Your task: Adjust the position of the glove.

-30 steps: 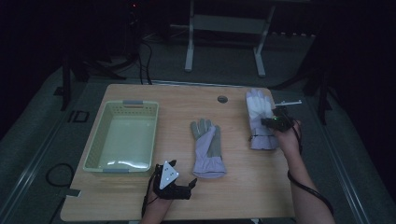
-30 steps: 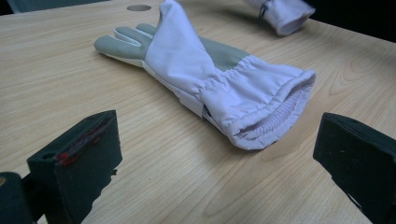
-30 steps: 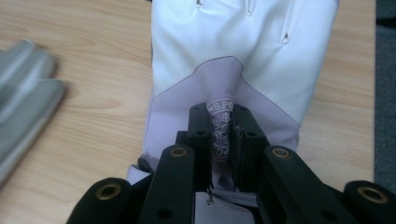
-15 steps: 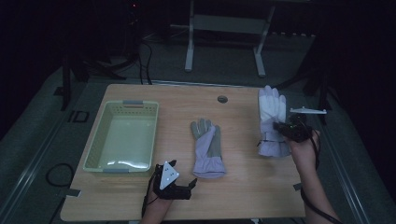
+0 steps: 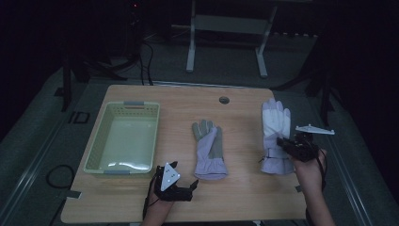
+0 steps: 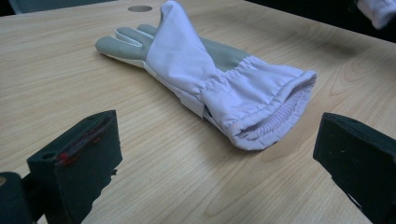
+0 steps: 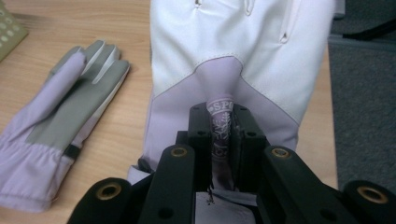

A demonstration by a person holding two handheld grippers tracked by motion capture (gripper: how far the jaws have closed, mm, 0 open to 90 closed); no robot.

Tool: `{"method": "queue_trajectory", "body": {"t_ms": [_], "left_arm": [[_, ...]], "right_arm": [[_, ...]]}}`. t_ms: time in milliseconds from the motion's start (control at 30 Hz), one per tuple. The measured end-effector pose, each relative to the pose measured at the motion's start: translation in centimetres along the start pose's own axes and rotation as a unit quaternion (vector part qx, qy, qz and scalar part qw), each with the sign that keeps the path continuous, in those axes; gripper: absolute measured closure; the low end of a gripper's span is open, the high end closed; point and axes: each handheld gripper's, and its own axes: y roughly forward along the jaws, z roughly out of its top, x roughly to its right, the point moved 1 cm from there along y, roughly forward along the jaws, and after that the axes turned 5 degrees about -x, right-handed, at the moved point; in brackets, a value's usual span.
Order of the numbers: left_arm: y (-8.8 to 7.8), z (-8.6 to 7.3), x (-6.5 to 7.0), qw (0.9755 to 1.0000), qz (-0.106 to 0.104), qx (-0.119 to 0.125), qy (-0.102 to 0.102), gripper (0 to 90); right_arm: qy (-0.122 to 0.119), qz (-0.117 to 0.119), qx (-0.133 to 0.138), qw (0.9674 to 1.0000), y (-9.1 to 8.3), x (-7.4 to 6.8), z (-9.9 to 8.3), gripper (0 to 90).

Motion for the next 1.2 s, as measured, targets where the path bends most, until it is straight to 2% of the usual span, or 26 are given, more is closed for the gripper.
{"method": "queue_trajectory", "body": {"t_ms": [200,367,400,433,500,600,633,667,767,933,1000,1067,1100,1133,1200], "left_arm": [[0.0,0.0,0.0,1.0,-0.002,0.0,-0.001,1.1],[0.0,0.0,0.0,1.0,0.0,0.0,0.001,1.2],[0.0,0.0,0.0,1.0,-0.001,0.0,0.002,1.1],[0.0,0.0,0.0,1.0,0.0,0.0,0.001,1.2],[0.0,0.0,0.0,1.0,0.0,-0.001,0.0,1.2],[0.0,0.0,0.0,1.0,0.001,-0.001,0.0,1.1],[0.0,0.0,0.1,1.0,0.001,0.0,0.002,1.1],[0.0,0.0,0.1,1.0,0.001,0.0,0.002,1.1],[0.0,0.0,0.1,1.0,0.001,-0.001,0.004,1.2],[0.0,0.0,0.1,1.0,0.002,-0.002,0.005,1.1],[0.0,0.0,0.1,1.0,0.002,-0.001,0.005,1.1],[0.0,0.0,0.1,1.0,0.002,-0.001,0.005,1.1],[0.0,0.0,0.1,1.0,0.002,-0.001,0.005,1.2],[0.0,0.0,0.1,1.0,0.002,-0.001,0.005,1.2],[0.0,0.0,0.1,1.0,0.002,-0.001,0.005,1.1]], "right_arm": [[-0.006,0.004,-0.016,0.9998,0.5,-1.2,-2.0,80.2],[0.003,0.004,-0.028,0.9996,1.6,-1.2,-2.7,80.2],[0.009,-0.006,-0.036,0.9993,3.0,-1.0,-3.3,80.1],[0.019,-0.005,-0.043,0.9989,4.0,-0.8,-3.6,80.0],[0.019,-0.018,-0.051,0.9984,4.9,-0.7,-3.7,79.8],[0.025,-0.017,-0.059,0.9978,5.8,-0.6,-3.6,79.5],[0.016,-0.024,-0.075,0.9968,6.7,-0.7,-3.7,78.9],[0.016,-0.024,-0.075,0.9968,6.7,-0.7,-3.7,78.9],[0.014,-0.036,-0.085,0.9956,8.2,-0.8,-4.1,75.7],[0.013,-0.044,-0.079,0.9958,8.7,-1.1,-4.2,69.7],[0.026,-0.031,-0.074,0.9964,8.4,-0.7,-4.1,65.3],[0.027,-0.026,-0.071,0.9968,8.2,-0.6,-4.0,64.0],[0.02,-0.023,-0.065,0.9974,7.8,-0.4,-3.8,59.3],[0.02,-0.023,-0.065,0.9974,7.8,-0.4,-3.8,59.3],[0.001,-0.007,-0.06,0.9982,7.3,-0.2,-3.6,57.5]]}}
